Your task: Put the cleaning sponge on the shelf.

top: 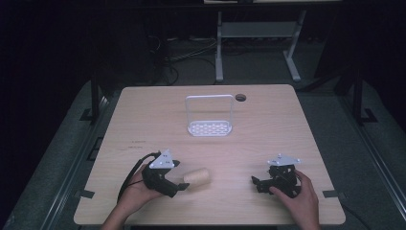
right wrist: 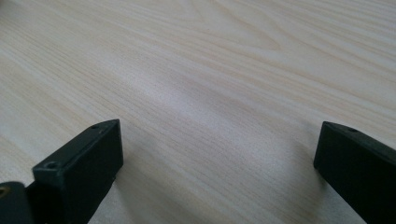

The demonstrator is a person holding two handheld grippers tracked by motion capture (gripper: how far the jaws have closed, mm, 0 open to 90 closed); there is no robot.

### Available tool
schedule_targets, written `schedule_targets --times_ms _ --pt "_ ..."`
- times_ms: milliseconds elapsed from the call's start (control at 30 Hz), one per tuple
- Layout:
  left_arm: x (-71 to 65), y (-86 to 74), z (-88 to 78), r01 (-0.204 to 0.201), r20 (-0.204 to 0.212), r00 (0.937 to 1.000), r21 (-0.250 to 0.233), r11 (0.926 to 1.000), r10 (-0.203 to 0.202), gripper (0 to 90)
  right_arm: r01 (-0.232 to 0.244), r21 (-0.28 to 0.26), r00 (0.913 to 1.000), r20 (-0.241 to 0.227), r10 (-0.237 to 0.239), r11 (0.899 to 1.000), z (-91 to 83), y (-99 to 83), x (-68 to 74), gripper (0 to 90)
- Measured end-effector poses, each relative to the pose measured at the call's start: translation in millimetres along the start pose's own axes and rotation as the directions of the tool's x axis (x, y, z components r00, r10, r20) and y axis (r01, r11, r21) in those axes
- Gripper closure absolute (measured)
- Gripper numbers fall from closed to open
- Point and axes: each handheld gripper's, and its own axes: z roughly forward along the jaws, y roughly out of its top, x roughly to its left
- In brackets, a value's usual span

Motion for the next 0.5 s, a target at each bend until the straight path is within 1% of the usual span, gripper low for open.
schedule_targets --times_ms 67,167,300,367,433,500 --pt "-0.3 3.1 2.3 -0.006 0.001 1.0000 -0.004 1.0000 0.006 14.1 0.000 0.000 1.0000 0.000 0.000 1.000 0.0 0.0 0.0 0.9" --pt "-0.6 9.1 7.9 -0.025 0.006 0.9997 0.012 0.9996 0.025 14.0 0.000 0.000 1.0000 0.000 0.000 1.000 0.0 0.0 0.0 0.9" --pt "-0.9 14.0 12.9 -0.030 0.012 0.9995 0.009 0.9995 0.030 14.1 0.000 0.000 1.0000 0.000 0.000 1.000 0.0 0.0 0.0 0.9" --pt "-1.3 18.1 17.1 -0.041 0.021 0.9990 0.014 0.9991 0.040 14.1 0.000 0.000 1.0000 0.000 0.000 1.000 0.0 0.0 0.0 0.9" --pt "-1.4 19.7 18.8 -0.045 0.024 0.9987 0.018 0.9988 0.045 14.1 0.000 0.000 1.0000 0.000 0.000 1.000 0.0 0.0 0.0 0.9" --pt "-0.8 21.8 23.1 -0.038 0.033 0.9988 0.003 0.9993 0.037 14.1 0.000 0.000 1.0000 0.000 0.000 1.000 0.0 0.0 0.0 0.9"
